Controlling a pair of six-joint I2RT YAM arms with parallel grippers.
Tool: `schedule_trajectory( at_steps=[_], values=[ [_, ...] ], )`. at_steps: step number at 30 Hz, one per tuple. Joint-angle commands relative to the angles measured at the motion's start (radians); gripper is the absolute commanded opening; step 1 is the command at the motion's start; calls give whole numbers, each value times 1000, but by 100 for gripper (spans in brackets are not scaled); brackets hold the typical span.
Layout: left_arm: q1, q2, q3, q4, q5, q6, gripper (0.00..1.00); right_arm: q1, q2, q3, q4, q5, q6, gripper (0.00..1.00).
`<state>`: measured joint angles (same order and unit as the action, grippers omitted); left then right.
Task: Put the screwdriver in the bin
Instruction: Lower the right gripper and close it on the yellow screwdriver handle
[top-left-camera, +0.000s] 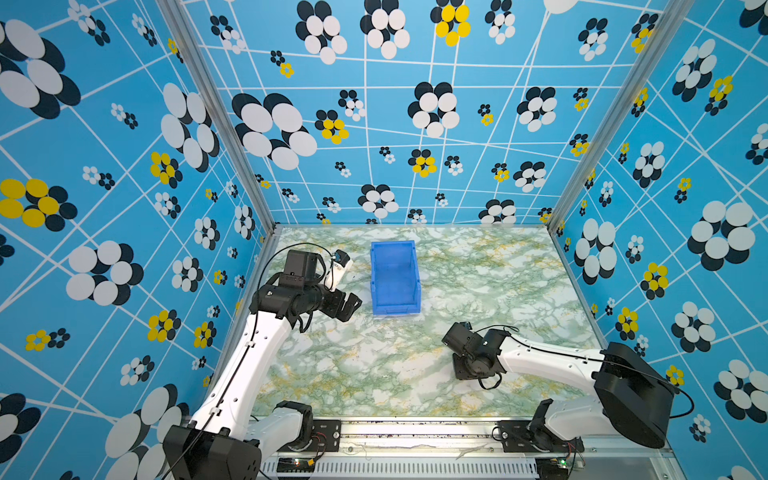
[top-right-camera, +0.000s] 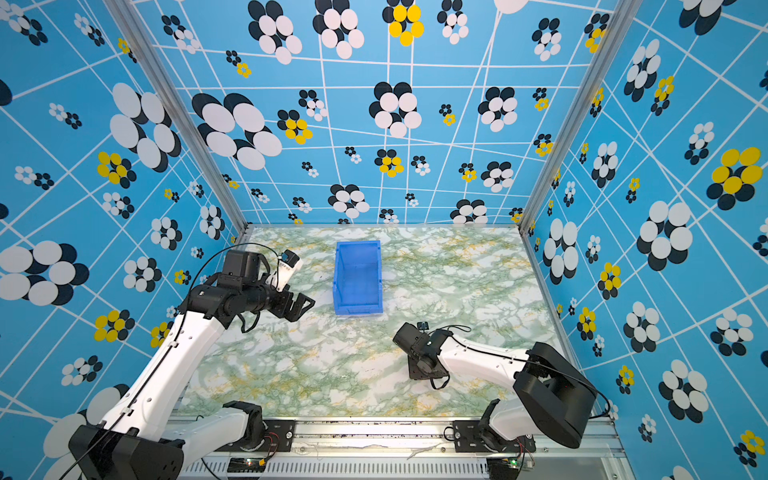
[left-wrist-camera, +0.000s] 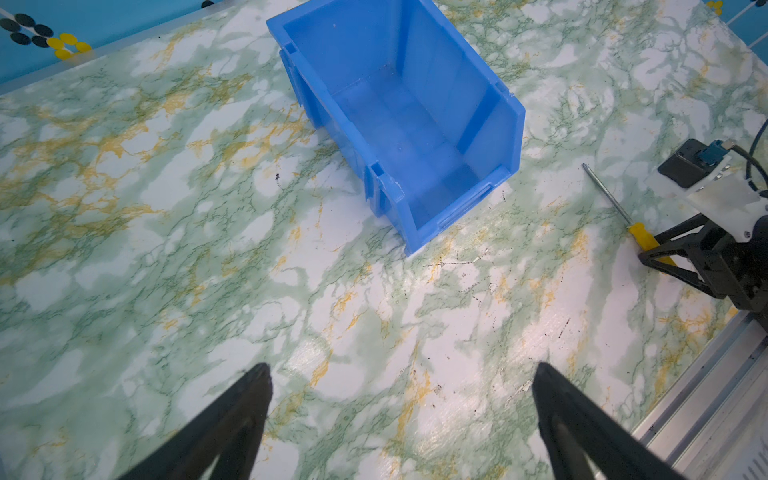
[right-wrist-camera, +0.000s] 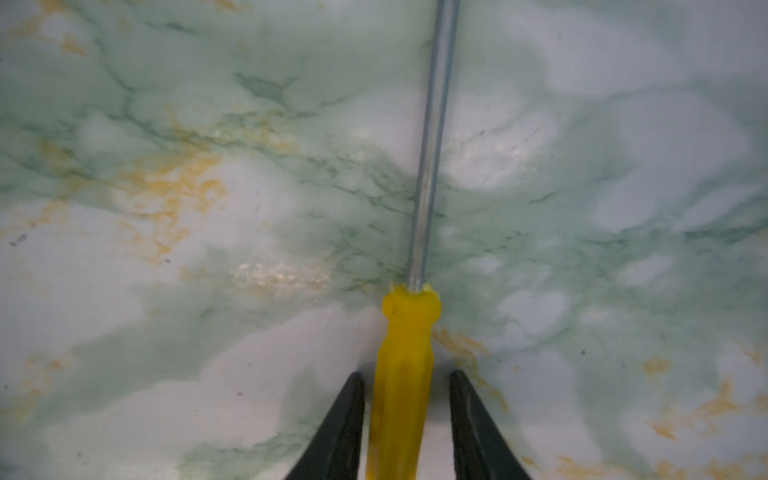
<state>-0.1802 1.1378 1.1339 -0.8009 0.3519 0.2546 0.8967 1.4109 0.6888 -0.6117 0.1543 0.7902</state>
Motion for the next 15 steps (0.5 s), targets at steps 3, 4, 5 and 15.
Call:
schedule_trajectory(
  at_steps=[3, 4, 5, 15],
  values=[
    [-15, 16, 13, -6, 20, -15, 99, 11, 30, -2, 20, -12, 18, 32],
    [-17, 18, 14, -7, 21, -15, 99, 10, 33, -4, 24, -12, 18, 30],
    [-18, 20, 16, -7, 20, -15, 99, 10, 34, -10, 29, -13, 19, 28],
    [-27, 26, 27, -7, -8, 0, 99, 10, 22, -28, 42, -12, 12, 13]
  ],
)
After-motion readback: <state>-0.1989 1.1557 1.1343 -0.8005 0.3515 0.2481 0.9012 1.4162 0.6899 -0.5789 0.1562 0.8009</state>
